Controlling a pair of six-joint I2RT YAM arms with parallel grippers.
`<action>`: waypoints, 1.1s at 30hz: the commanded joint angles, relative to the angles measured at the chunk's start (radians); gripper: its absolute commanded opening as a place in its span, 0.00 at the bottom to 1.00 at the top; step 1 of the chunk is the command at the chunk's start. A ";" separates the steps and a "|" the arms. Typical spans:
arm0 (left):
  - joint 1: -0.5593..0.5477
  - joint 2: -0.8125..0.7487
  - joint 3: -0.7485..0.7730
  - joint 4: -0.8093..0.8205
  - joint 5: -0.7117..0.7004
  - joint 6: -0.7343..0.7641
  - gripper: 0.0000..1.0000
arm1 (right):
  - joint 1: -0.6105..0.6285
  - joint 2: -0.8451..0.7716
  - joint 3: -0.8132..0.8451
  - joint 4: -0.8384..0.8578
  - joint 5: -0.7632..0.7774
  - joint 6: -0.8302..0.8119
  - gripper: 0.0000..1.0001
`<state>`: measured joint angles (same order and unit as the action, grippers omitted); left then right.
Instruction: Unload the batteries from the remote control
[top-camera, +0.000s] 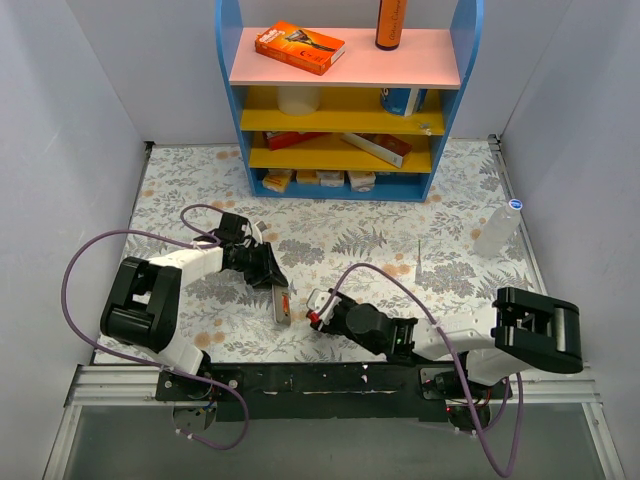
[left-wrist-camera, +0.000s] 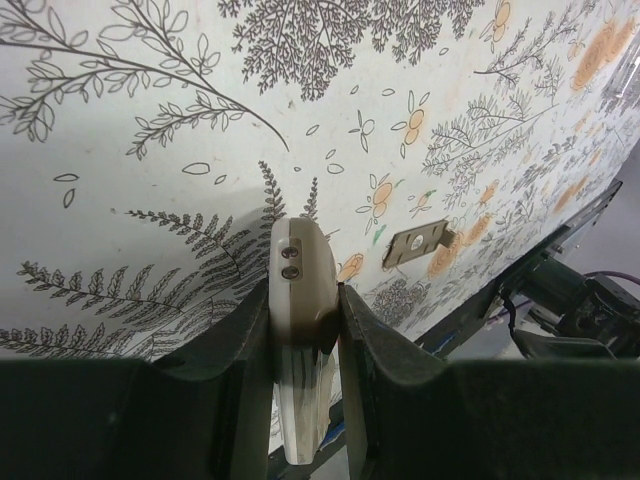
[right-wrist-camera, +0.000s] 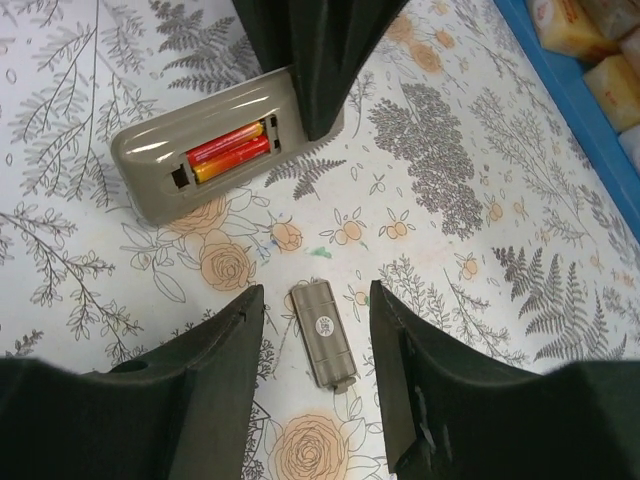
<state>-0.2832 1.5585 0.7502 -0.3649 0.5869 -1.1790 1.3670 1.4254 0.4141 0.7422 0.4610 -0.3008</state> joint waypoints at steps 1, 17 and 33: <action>0.004 -0.046 0.035 -0.008 -0.032 0.021 0.00 | -0.009 -0.075 0.034 -0.078 0.105 0.193 0.53; 0.004 0.011 0.047 -0.009 -0.059 0.019 0.21 | -0.011 -0.220 0.060 -0.290 0.266 0.454 0.52; 0.004 -0.106 0.058 -0.025 -0.179 0.016 0.78 | -0.127 -0.296 0.193 -0.723 0.292 0.630 0.53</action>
<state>-0.2832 1.5539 0.7830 -0.3893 0.4808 -1.1702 1.3128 1.1278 0.5240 0.1833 0.7551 0.2382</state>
